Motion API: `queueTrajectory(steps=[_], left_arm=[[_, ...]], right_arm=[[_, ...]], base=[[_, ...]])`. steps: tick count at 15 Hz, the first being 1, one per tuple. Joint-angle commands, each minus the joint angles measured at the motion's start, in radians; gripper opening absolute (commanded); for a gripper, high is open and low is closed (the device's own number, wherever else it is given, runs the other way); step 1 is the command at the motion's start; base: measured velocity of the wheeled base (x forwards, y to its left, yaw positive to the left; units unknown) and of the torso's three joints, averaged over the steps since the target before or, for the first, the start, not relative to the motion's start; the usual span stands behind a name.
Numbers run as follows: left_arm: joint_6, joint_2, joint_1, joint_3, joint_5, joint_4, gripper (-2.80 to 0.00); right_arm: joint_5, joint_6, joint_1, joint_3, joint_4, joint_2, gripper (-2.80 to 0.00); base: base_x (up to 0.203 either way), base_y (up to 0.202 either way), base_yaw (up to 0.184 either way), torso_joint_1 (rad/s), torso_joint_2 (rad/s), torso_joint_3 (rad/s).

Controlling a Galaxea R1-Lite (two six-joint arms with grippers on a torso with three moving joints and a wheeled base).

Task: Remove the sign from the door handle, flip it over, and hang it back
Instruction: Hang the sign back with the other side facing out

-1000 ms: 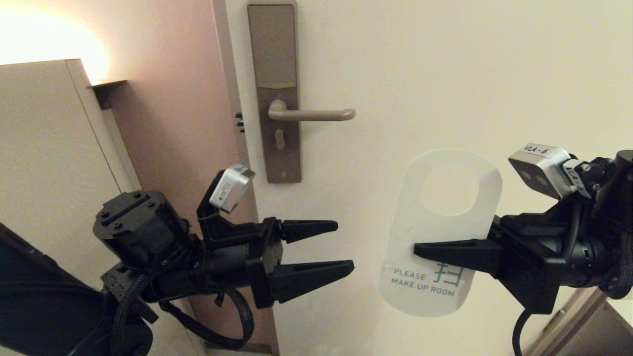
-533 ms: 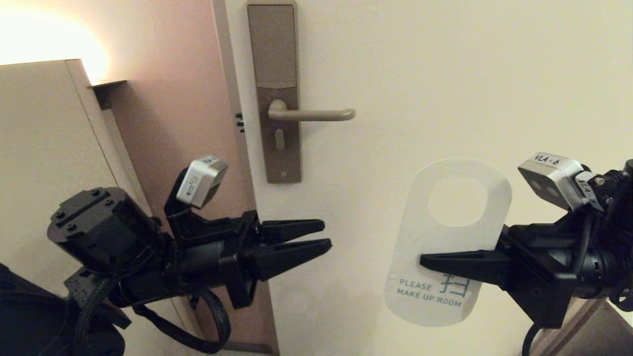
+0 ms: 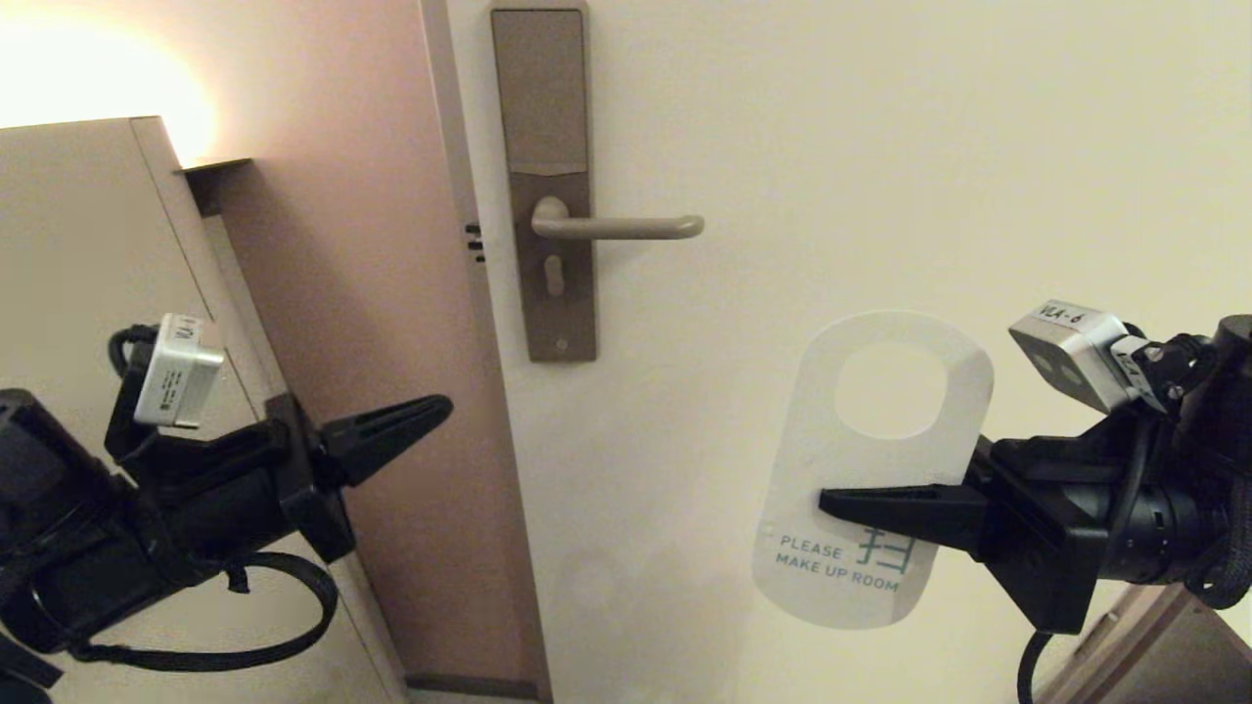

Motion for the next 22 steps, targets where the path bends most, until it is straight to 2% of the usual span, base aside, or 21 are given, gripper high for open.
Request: queueTrajectory(steps=[1, 2, 4, 7, 8, 10, 14, 19, 22], left_arm=[[0.174, -0.115, 0.073, 0.035, 0.198, 0.171, -2.80], [0.237, -0.167, 0.108, 0.058, 0.311, 0.231, -2.80], [0.279, -0.241, 0.155, 0.124, 0.466, 0.281, -2.80], [0.291, -0.356, 0.198, 0.249, 0.582, 0.294, -2.80], [0.286, -0.398, 0.216, 0.274, 0.603, 0.306, -2.80], [0.276, -0.472, 0.254, 0.275, 0.632, 0.384, -2.80], [0.269, -0.699, 0.273, 0.276, 0.642, 0.543, -2.80], [0.257, -1.104, 0.271, 0.276, 0.635, 0.932, -2.80], [0.253, -1.367, 0.233, 0.276, 0.626, 1.156, -2.80]], right_arm=[[0.004, 0.001, 0.000, 0.000, -0.005, 0.003, -2.80], [0.004, 0.001, -0.003, -0.001, -0.005, 0.003, -2.80], [0.004, 0.001, -0.008, -0.001, -0.005, 0.003, -2.80], [0.004, 0.001, -0.009, -0.006, -0.005, 0.005, -2.80], [0.004, 0.001, -0.009, -0.012, -0.005, 0.008, -2.80], [0.004, 0.001, -0.015, -0.024, -0.005, 0.021, -2.80], [0.004, 0.001, -0.038, -0.032, -0.007, 0.028, -2.80], [0.004, -0.022, -0.069, -0.030, -0.005, 0.020, -2.80], [0.004, -0.028, -0.069, -0.030, -0.005, 0.021, -2.80]], base=[[0.000, 0.000, 0.000, 0.000, 0.00, 0.000], [0.000, 0.000, 0.000, 0.000, 0.00, 0.000], [0.000, 0.000, 0.000, 0.000, 0.00, 0.000], [0.000, 0.000, 0.000, 0.000, 0.00, 0.000], [0.000, 0.000, 0.000, 0.000, 0.00, 0.000], [0.000, 0.000, 0.000, 0.000, 0.00, 0.000], [0.000, 0.000, 0.000, 0.000, 0.00, 0.000], [0.000, 0.000, 0.000, 0.000, 0.00, 0.000], [0.000, 0.000, 0.000, 0.000, 0.00, 0.000]])
